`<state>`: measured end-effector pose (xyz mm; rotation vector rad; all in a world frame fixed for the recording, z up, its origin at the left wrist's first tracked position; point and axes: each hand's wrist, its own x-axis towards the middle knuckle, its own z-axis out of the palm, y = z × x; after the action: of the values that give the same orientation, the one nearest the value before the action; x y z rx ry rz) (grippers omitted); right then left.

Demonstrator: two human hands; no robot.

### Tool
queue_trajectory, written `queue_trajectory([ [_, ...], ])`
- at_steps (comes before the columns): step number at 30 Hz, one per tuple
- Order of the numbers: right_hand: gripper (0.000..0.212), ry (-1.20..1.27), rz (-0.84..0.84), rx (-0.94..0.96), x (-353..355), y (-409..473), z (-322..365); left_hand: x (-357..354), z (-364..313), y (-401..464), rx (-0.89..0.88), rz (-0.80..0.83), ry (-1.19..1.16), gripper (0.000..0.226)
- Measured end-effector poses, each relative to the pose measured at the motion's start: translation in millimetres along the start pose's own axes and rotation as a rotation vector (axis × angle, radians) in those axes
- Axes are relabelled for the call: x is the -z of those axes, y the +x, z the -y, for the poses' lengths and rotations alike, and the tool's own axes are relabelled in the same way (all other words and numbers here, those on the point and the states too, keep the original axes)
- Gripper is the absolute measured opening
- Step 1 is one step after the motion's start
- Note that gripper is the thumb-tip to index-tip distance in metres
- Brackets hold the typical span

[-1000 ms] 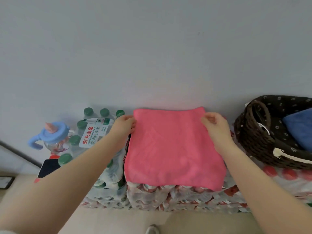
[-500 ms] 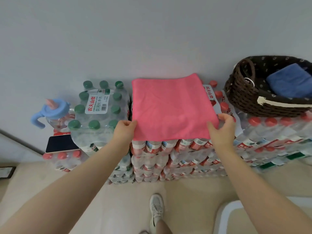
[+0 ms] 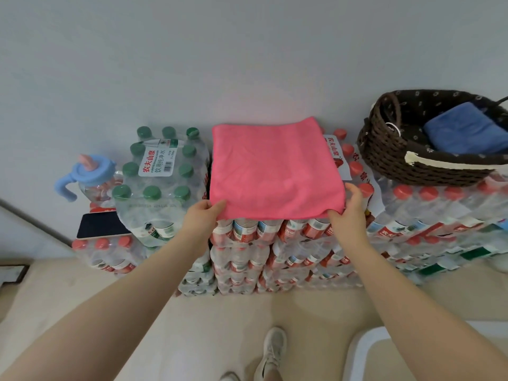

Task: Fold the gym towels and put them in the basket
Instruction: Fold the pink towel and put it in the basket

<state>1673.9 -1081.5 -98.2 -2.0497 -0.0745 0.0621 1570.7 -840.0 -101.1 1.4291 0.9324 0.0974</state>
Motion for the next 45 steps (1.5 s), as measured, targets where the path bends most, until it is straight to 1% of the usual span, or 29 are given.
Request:
queue_trajectory([
  [2,0.045,-0.037,-0.027,0.002,2.8,-0.7,-1.5,1.3,-0.6,-3.3,0.035,-0.015,-0.112,0.018],
  [4,0.042,-0.049,-0.072,-0.023,8.5,-2.3,-6.4,3.2,-1.0,-8.3,0.071,-0.013,-0.251,0.015],
  [5,0.04,-0.062,-0.083,-0.03,11.9,-3.7,-9.1,4.7,-1.5,-10.1,0.078,-0.014,-0.293,0.014],
  [7,0.036,-0.112,-0.079,-0.036,18.3,-5.8,-13.5,7.6,-0.4,-10.9,0.066,-0.013,-0.298,0.016],
  [9,0.034,-0.104,-0.025,-0.069,22.4,-9.3,-13.7,7.9,3.6,-12.0,0.066,-0.009,-0.295,0.019],
  [11,0.034,0.021,0.061,-0.123,25.7,-13.4,-10.9,7.3,8.1,-12.7,0.095,0.012,-0.335,0.019],
  [13,0.034,0.138,0.165,-0.135,30.9,-16.3,-10.0,7.4,9.2,-13.5,0.16,0.07,-0.395,0.012],
  [14,0.033,0.142,0.214,-0.123,34.1,-16.5,-10.6,8.0,8.9,-13.9,0.194,0.115,-0.393,0.007],
  [15,0.032,0.124,0.247,-0.108,37.9,-17.5,-9.8,9.1,8.0,-14.9,0.211,0.157,-0.356,0.004],
  [17,0.026,0.054,0.243,-0.075,45.2,-18.1,-10.1,12.3,5.4,-16.9,0.204,0.213,-0.259,0.004],
  [20,0.032,-0.079,0.196,-0.035,55.5,-21.3,-10.1,17.7,1.4,-22.4,0.159,0.231,-0.207,0.008],
  [22,0.03,-0.073,0.2,-0.043,60.1,-27.1,-9.5,20.8,1.1,-28.5,0.151,0.23,-0.177,0.013],
  [25,0.029,-0.013,0.222,-0.064,63.9,-38.8,-11.5,24.9,5.1,-41.0,0.113,0.214,-0.105,0.012],
  [28,0.034,-0.007,0.218,-0.048,68.5,-50.8,-6.4,32.5,10.2,-50.3,0.03,0.195,-0.046,0.039],
  [29,0.032,-0.026,0.224,-0.044,70.1,-53.2,-5.3,35.4,10.4,-53.5,-0.002,0.195,-0.032,0.046],
  [30,0.028,-0.047,0.246,-0.042,72.1,-56.3,-4.2,38.9,9.5,-56.8,-0.031,0.201,-0.018,0.048],
  [32,0.028,-0.09,0.327,-0.033,75.7,-62.1,-3.5,46.2,4.4,-64.1,-0.058,0.254,-0.002,0.04],
  [34,0.033,-0.134,0.333,-0.026,77.6,-66.1,-4.0,54.2,0.1,-69.7,-0.075,0.327,0.018,0.04],
  [37,0.015,-0.105,0.225,0.031,76.9,-70.3,3.2,64.2,-3.7,-69.2,-0.118,0.416,0.066,0.044],
  [39,0.01,-0.063,0.149,0.077,74.2,-67.3,10.0,67.0,-7.8,-64.5,-0.193,0.456,0.208,0.047],
  [40,0.008,-0.056,0.116,0.101,72.5,-64.8,14.3,66.7,-10.9,-62.9,-0.236,0.445,0.288,0.046],
  [42,0.006,-0.033,0.053,0.139,68.3,-56.4,23.2,63.4,-17.3,-59.8,-0.324,0.369,0.43,0.041],
  [43,0.008,0.002,0.047,0.143,66.5,-51.2,27.4,60.7,-20.2,-57.6,-0.365,0.326,0.493,0.034],
  [45,0.012,0.097,0.106,0.132,63.6,-39.8,37.6,54.0,-26.2,-51.0,-0.452,0.24,0.568,0.012],
])
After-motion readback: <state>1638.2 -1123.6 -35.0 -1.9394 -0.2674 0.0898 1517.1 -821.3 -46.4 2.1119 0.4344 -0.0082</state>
